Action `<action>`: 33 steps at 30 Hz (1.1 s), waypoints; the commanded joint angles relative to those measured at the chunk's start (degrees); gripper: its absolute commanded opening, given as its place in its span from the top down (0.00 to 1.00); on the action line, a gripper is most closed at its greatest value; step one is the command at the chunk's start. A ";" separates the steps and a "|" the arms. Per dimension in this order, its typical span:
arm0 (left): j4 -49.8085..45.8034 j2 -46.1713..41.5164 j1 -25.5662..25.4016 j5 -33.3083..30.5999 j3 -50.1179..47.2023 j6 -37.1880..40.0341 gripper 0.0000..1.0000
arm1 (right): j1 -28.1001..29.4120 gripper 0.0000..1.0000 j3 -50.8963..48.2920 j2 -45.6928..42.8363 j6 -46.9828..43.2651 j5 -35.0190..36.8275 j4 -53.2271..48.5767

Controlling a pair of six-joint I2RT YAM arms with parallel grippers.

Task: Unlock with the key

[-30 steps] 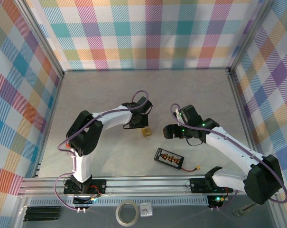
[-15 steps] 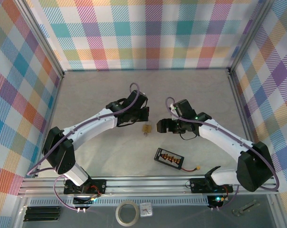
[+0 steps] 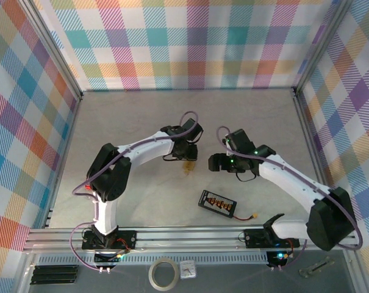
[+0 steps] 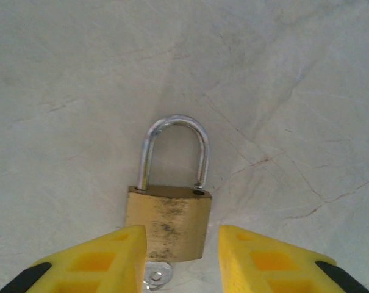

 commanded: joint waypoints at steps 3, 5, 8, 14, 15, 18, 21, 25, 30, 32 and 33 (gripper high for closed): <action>-4.21 4.66 -1.83 0.57 7.16 -0.71 0.66 | -1.03 0.18 -4.76 -6.21 -0.33 1.28 -3.86; -4.72 6.72 -2.30 0.01 8.77 -1.00 0.67 | -1.22 0.17 -5.98 -8.24 -0.42 1.44 -4.48; -6.32 9.62 -2.48 -0.91 10.78 -1.26 0.70 | -1.57 0.17 -6.98 -10.22 -0.65 1.45 -5.54; -7.47 13.05 -2.68 -2.94 13.20 -1.35 0.71 | -1.84 0.17 -8.09 -12.79 -0.52 0.79 -5.71; -7.26 13.48 -2.66 -3.11 13.36 -1.42 0.71 | -1.84 0.17 -8.32 -13.02 -0.54 0.65 -5.59; -7.07 14.48 -2.73 -4.40 13.99 -1.52 0.71 | -1.90 0.17 -8.71 -13.47 -0.42 0.24 -5.31; -6.76 15.23 -2.73 -5.14 14.22 -1.62 0.71 | -1.93 0.17 -8.99 -13.73 -0.49 0.05 -5.22; -6.74 15.78 -2.73 -6.52 14.35 -1.74 0.70 | -1.93 0.17 -9.55 -13.92 -0.68 -0.13 -4.97; -6.24 14.75 -2.74 -8.14 13.67 -2.73 0.70 | -1.93 0.17 -10.33 -14.44 -0.59 -0.35 -4.74; -5.69 13.27 -2.85 -7.91 13.19 -3.40 0.70 | -1.97 0.17 -10.44 -14.57 -0.66 -0.30 -4.87; -5.49 12.16 -2.90 -7.80 12.73 -3.90 0.68 | -2.05 0.17 -10.42 -14.62 -0.68 -0.28 -4.96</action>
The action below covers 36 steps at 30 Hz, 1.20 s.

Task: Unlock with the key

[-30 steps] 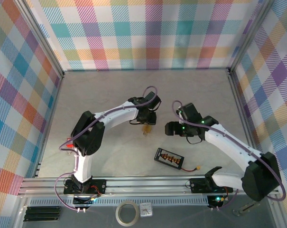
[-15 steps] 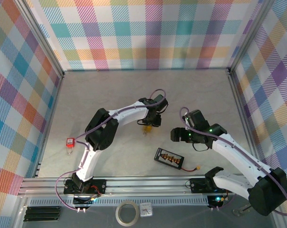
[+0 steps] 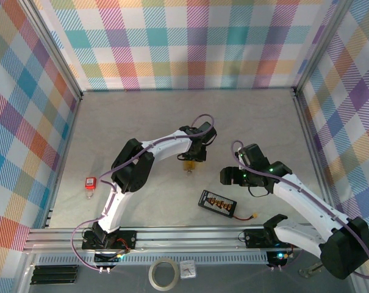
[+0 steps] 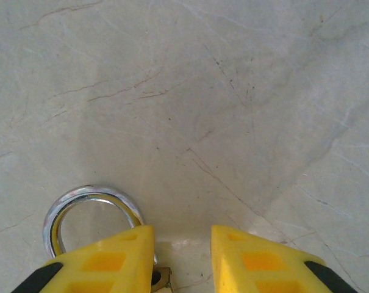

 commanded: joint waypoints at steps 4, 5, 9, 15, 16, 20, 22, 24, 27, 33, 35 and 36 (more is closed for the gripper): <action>-0.53 -6.90 -0.57 -1.14 -2.14 -3.64 0.54 | -0.45 0.17 -0.48 -1.05 -0.74 -0.79 -0.52; -0.76 -8.11 -0.57 -1.04 -2.99 -4.22 0.50 | -0.47 0.17 -0.53 -0.99 -0.81 -0.82 -0.50; -0.38 -13.16 -0.53 -0.11 -8.68 -7.83 0.41 | -0.45 0.14 -0.83 -0.87 -1.33 -1.45 0.17; 1.45 -14.92 -0.57 2.54 -15.71 -13.41 0.38 | -0.58 0.14 -0.49 -0.13 -2.52 -3.26 1.67; 2.10 -14.61 -0.59 2.94 -16.36 -14.01 0.37 | -0.53 0.14 -0.32 0.00 -2.85 -3.57 1.76; 3.62 -12.28 -0.64 3.32 -16.79 -16.08 0.36 | -0.53 0.14 0.20 -0.20 -4.25 -4.41 1.26; 4.45 -11.02 -0.62 3.61 -16.61 -17.09 0.36 | -0.53 0.13 0.38 -0.64 -4.97 -4.61 0.82; 5.00 -10.38 -0.71 2.89 -16.65 -17.91 0.35 | -0.53 0.14 0.38 -1.16 -5.17 -5.02 0.71; 6.82 -10.16 -0.65 2.75 -17.16 -18.66 0.33 | -0.53 0.14 -0.03 -1.72 -4.75 -6.86 1.40; 5.92 -6.87 -0.74 2.77 -14.30 -18.78 0.32 | -0.53 0.13 -0.65 -1.75 -4.69 -7.70 2.02; 5.16 -5.66 -0.77 2.84 -13.10 -18.34 0.32 | -0.54 0.14 -0.84 -1.75 -4.77 -7.82 2.11; 4.87 -5.15 -0.75 3.20 -12.62 -18.14 0.33 | -0.47 0.13 -0.98 -1.75 -4.77 -7.75 2.11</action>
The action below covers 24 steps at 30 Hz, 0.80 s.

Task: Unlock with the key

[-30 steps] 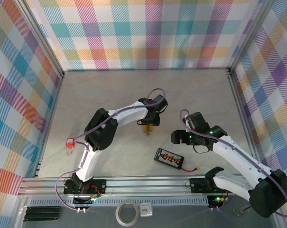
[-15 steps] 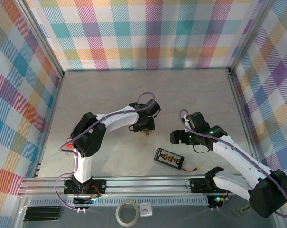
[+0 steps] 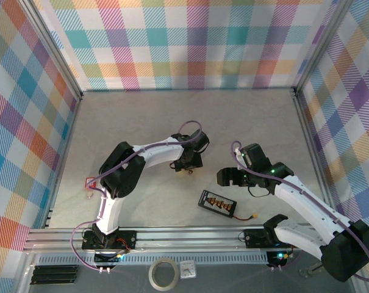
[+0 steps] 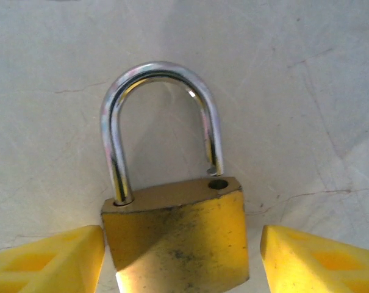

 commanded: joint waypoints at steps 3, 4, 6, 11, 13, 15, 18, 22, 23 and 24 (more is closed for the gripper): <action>0.59 4.14 -0.37 1.45 1.95 0.13 0.37 | -0.28 0.14 -1.04 -0.36 -1.19 -1.13 0.77; 0.47 4.56 -0.41 1.77 2.24 0.56 0.39 | -0.25 0.14 -0.98 -0.26 -1.27 -1.09 0.86; -0.35 5.36 -0.42 2.69 2.85 1.46 0.43 | -0.25 0.14 -0.78 0.16 -1.28 -1.00 0.77; 1.06 3.32 -0.47 3.73 -0.98 3.83 0.58 | -0.38 0.13 -0.24 0.74 -0.56 0.01 0.90; 1.05 2.36 -0.45 4.10 -1.87 5.67 0.61 | -0.59 0.12 0.01 1.17 0.15 -0.67 1.64; 1.64 0.89 -0.46 4.19 -3.11 7.87 0.67 | -0.69 0.12 0.46 1.86 0.84 -1.30 2.34; 3.68 -2.30 -0.49 4.98 -5.81 11.60 0.73 | -0.76 0.13 1.55 2.87 1.62 -1.09 2.68; 5.92 -8.54 -1.12 5.71 -8.70 17.70 0.76 | -2.37 0.11 2.63 4.24 4.80 -0.71 2.93; 6.31 -10.18 -1.42 6.01 -9.24 19.57 0.77 | -3.54 0.11 2.78 4.81 6.25 -1.49 3.29; 7.06 -11.83 -1.90 6.49 -9.96 21.49 0.77 | -4.63 0.11 2.77 5.28 7.47 -2.96 4.05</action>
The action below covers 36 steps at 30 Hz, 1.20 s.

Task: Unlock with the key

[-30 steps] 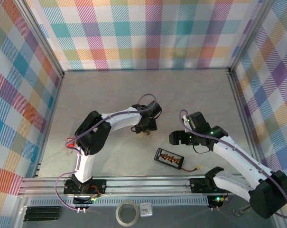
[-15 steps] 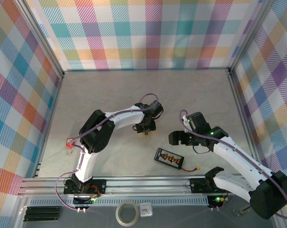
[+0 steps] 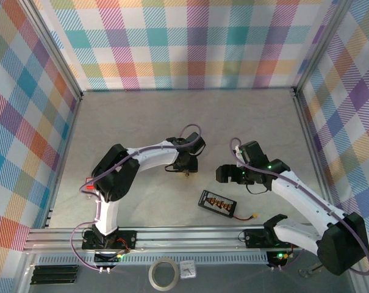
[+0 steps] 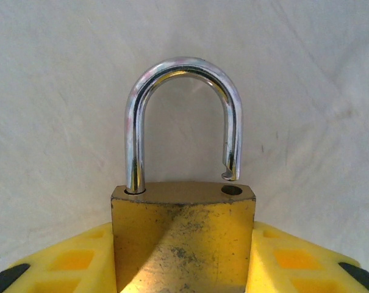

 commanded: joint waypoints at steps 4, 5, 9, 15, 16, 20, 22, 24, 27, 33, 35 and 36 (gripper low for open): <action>4.12 -11.40 -4.23 5.32 -3.62 13.78 0.77 | -5.62 0.12 1.80 3.28 8.57 -12.15 10.20; 4.17 -12.49 -4.72 5.39 -3.95 14.69 0.77 | -5.85 0.13 1.82 4.10 9.48 -14.34 12.60; 6.35 -15.70 -5.94 8.03 -5.55 16.37 0.77 | -5.86 0.19 1.44 8.12 12.28 -20.07 20.03; 7.67 -16.95 -7.28 9.65 -5.72 17.21 0.86 | -5.78 0.34 0.35 10.88 13.77 -22.90 25.11; 7.84 -16.95 -7.48 9.81 -5.72 17.30 0.86 | -5.78 0.35 0.25 10.84 13.93 -23.15 25.38; 8.60 -16.89 -7.95 10.13 -5.80 17.34 0.89 | -5.73 0.45 -0.10 11.01 13.38 -22.24 24.41; 8.90 -16.96 -7.95 10.35 -5.70 17.41 0.89 | -5.78 0.51 -0.29 11.68 13.11 -22.11 24.02; 9.00 -16.96 -7.95 10.61 -5.58 17.41 0.90 | -5.78 0.56 -0.72 12.29 13.38 -22.07 24.28; 9.04 -17.00 -7.97 10.68 -5.45 17.41 0.91 | -5.69 0.61 -0.87 12.96 13.52 -21.88 24.17; 9.43 -17.09 -8.14 11.03 -5.45 17.40 0.92 | -5.04 0.65 -0.46 14.08 13.25 -21.92 23.96; 9.69 -17.24 -8.21 11.29 -5.45 17.41 0.92 | -4.43 0.65 -0.28 14.67 13.16 -21.68 24.05; 9.83 -17.22 -8.21 11.47 -5.45 17.47 0.92 | -4.16 0.66 -0.23 14.94 13.13 -21.48 24.00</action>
